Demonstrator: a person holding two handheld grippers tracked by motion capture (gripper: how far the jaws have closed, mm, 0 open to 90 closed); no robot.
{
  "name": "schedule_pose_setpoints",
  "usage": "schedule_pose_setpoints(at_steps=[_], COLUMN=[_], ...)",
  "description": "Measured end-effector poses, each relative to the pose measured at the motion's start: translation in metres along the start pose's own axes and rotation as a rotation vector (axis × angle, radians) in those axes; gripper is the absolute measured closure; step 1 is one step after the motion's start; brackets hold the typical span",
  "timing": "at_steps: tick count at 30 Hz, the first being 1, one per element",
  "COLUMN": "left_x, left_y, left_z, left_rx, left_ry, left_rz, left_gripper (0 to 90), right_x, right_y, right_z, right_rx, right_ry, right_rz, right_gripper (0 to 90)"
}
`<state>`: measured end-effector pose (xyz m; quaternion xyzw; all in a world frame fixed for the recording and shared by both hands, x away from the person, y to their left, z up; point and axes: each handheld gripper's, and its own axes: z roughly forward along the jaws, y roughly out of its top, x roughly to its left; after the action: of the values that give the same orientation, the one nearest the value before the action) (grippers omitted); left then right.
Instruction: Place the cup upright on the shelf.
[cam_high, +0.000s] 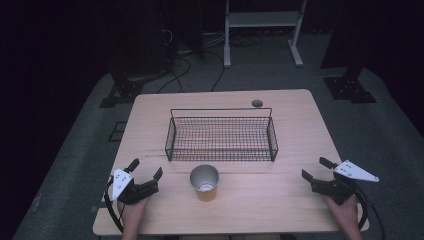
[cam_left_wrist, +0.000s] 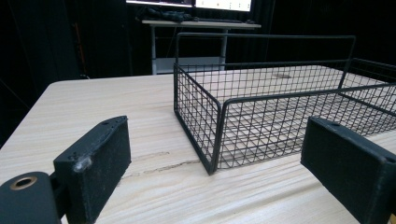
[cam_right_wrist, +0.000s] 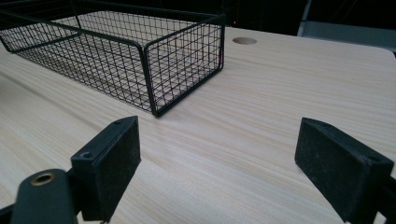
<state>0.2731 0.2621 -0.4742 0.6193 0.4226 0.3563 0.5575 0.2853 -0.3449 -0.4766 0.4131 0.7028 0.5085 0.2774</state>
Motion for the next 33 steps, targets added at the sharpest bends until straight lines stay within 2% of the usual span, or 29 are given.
schedule_pose_setpoints(at_steps=[10, 22, 33], left_x=[-0.002, -0.008, -0.012], left_y=[0.001, 0.002, 0.003], left_z=[0.0, -0.001, -0.001], left_rx=[-0.001, -0.012, -0.021], left_ry=[-0.015, -0.059, -0.088], left_rz=[0.001, 0.013, 0.014], left_gripper=[7.5, 7.4, 3.1], right_x=[0.0, 0.001, 0.001], right_y=[0.0, 0.0, 0.0], right_z=[0.0, 0.001, 0.001], right_rx=[0.0, 0.007, 0.008], right_ry=[-0.002, -0.006, -0.006], right_rz=[0.0, -0.003, -0.003], right_gripper=[13.2, 13.2, 13.2])
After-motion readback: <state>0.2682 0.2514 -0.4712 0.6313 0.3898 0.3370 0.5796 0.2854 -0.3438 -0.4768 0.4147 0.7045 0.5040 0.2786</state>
